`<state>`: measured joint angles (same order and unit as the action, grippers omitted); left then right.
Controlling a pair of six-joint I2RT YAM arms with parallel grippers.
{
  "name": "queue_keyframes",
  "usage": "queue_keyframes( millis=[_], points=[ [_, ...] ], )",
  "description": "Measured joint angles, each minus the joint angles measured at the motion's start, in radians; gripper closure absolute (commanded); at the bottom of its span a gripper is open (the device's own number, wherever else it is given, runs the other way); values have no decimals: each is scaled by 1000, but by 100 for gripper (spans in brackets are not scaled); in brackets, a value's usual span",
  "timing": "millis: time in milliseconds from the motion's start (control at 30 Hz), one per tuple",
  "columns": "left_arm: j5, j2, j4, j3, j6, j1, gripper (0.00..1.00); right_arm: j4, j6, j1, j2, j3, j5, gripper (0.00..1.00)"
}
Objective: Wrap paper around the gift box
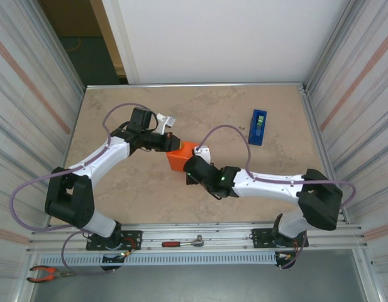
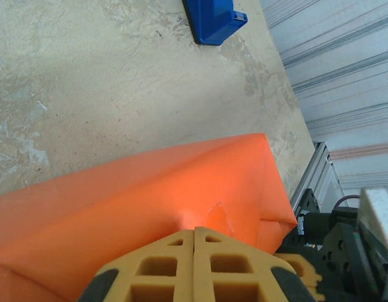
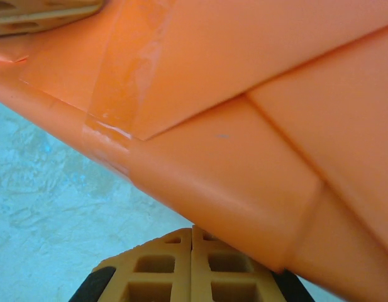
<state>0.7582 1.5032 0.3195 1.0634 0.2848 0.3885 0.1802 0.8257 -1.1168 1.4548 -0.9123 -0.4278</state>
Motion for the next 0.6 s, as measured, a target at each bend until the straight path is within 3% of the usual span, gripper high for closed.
queue_keyframes(
  millis=[300, 600],
  points=[
    [0, -5, -5, -7, 0, 0, 100, 1, 4, 52, -252, 50, 68, 100],
    [0, -10, -8, -12, 0, 0, 100, -14, 3, 171, -198, -20, 198, 100]
  ],
)
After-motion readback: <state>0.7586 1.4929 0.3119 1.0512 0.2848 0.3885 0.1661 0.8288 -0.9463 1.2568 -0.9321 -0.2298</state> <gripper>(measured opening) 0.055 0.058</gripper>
